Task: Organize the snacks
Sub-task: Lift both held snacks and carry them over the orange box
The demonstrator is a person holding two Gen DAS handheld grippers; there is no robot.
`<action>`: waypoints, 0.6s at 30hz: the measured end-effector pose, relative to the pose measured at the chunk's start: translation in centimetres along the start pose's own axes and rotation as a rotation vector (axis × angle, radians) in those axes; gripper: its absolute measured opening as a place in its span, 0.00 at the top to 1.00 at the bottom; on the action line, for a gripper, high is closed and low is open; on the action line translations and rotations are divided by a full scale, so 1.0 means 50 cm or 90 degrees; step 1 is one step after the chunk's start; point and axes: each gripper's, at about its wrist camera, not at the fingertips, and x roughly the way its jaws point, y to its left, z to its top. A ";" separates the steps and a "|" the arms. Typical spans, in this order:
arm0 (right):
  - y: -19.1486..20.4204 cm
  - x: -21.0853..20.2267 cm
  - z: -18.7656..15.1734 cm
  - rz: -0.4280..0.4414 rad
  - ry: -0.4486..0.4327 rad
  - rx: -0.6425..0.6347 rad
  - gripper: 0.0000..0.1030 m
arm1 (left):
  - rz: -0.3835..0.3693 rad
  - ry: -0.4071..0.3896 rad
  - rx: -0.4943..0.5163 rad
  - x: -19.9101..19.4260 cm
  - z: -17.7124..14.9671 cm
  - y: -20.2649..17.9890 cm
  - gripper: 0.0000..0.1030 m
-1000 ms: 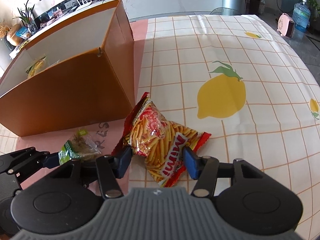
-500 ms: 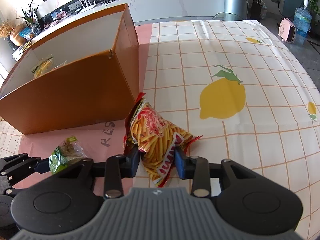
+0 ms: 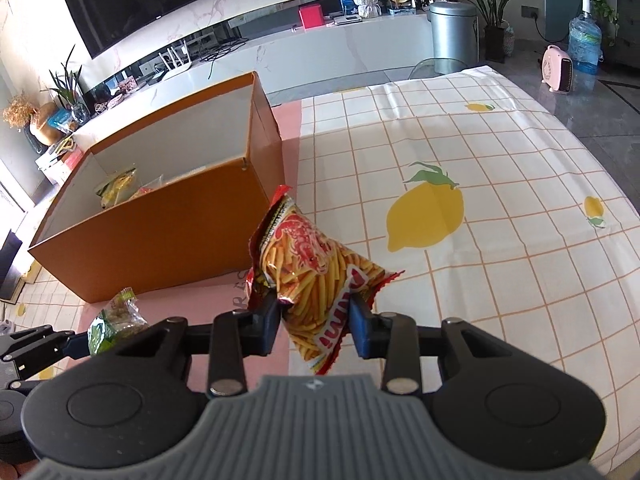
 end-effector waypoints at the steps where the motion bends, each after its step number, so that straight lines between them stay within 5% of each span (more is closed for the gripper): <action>1: 0.003 -0.012 -0.005 0.003 -0.005 -0.001 0.67 | 0.001 -0.004 0.000 -0.007 0.005 0.004 0.50; 10: 0.047 -0.112 -0.036 0.036 -0.055 -0.034 0.67 | 0.017 -0.052 0.021 -0.076 0.040 0.018 0.50; 18: 0.116 -0.159 0.014 0.057 -0.097 -0.100 0.67 | 0.050 -0.093 0.020 -0.130 0.098 0.048 0.50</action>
